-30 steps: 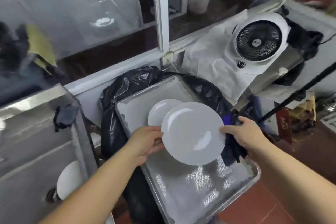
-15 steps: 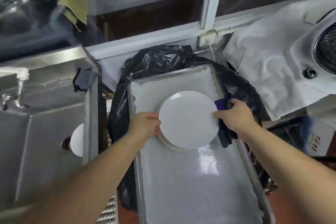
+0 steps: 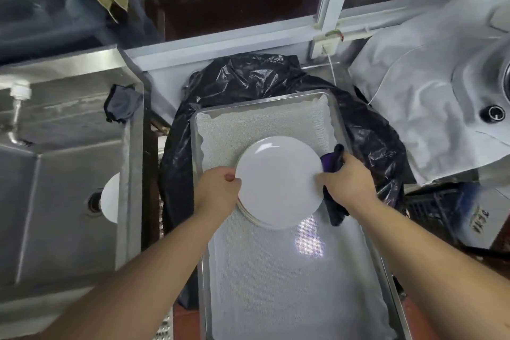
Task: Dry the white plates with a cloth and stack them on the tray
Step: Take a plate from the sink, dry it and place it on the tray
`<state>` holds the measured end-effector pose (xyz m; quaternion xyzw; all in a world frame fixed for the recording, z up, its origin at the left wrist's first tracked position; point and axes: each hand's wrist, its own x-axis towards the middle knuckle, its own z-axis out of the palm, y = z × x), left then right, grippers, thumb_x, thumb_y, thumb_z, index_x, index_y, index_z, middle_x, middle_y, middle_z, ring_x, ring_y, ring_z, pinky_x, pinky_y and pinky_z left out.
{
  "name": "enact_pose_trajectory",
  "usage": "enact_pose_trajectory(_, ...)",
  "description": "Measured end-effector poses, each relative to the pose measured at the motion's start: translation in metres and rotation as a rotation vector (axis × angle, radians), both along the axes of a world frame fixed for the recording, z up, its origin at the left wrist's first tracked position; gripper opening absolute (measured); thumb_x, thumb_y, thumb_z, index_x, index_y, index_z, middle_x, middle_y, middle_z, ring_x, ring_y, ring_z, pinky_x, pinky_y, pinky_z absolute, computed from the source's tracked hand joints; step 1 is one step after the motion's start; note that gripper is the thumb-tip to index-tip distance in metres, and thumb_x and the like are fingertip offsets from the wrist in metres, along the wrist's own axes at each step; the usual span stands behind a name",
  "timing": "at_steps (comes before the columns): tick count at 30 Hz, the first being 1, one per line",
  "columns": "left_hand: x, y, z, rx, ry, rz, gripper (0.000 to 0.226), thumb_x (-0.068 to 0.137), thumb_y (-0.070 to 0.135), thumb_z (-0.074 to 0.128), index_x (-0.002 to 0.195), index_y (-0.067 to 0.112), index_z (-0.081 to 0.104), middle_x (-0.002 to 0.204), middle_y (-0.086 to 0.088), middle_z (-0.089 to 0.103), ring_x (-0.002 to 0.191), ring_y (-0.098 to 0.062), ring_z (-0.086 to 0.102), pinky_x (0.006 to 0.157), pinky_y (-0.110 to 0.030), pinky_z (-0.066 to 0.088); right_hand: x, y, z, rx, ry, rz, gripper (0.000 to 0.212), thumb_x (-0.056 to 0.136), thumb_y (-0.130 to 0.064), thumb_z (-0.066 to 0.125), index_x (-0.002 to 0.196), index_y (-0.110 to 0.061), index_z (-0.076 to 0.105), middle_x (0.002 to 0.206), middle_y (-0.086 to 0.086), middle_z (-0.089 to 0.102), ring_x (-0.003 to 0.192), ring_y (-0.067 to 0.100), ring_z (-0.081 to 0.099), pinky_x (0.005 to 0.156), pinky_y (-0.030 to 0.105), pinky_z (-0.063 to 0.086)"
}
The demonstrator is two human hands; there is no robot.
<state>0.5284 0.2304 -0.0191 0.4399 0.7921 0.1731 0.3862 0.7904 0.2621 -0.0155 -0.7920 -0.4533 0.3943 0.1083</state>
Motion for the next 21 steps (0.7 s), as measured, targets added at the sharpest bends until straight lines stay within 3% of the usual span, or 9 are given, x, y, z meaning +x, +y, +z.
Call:
enact_pose_trajectory(4,0.000,-0.001,-0.005,0.043,0.093,-0.056,0.016,0.095,0.019,0.063,0.098,0.017,0.078,0.092,0.003,0.077,0.085,-0.021,0.070,0.082,-0.046,0.062,-0.003,-0.001,0.000,-0.003,-0.039,0.030,0.032,0.078,-0.027,0.073,0.105,-0.018,0.057,0.096,0.002,0.065,0.087,0.028,0.063,0.078,0.040,0.055)
enact_pose_trajectory(9,0.000,-0.003,-0.009,0.080,0.126,-0.084,0.019,0.094,0.019,0.060,0.085,0.020,0.076,0.076,0.008,0.073,0.071,-0.016,0.069,0.068,-0.046,0.063,-0.007,-0.004,0.001,0.021,-0.080,0.047,0.034,0.081,-0.027,0.070,0.111,-0.018,0.055,0.097,0.002,0.065,0.089,0.031,0.063,0.077,0.041,0.054)
enact_pose_trajectory(15,0.003,-0.007,-0.013,0.099,0.160,-0.089,0.021,0.097,0.023,0.057,0.091,0.027,0.076,0.083,0.011,0.071,0.073,-0.011,0.067,0.067,-0.040,0.063,-0.012,-0.008,0.001,0.041,-0.158,0.103,0.043,0.084,-0.031,0.063,0.123,-0.016,0.050,0.101,0.004,0.063,0.096,0.035,0.062,0.082,0.047,0.055)
enact_pose_trajectory(21,0.009,-0.005,-0.007,0.059,0.132,0.007,0.023,0.097,0.016,0.057,0.102,0.024,0.077,0.091,0.013,0.073,0.083,-0.014,0.067,0.075,-0.033,0.059,-0.002,-0.011,0.002,0.053,-0.045,0.078,0.026,0.087,-0.033,0.067,0.102,-0.017,0.054,0.090,-0.001,0.062,0.086,0.027,0.062,0.071,0.037,0.047)
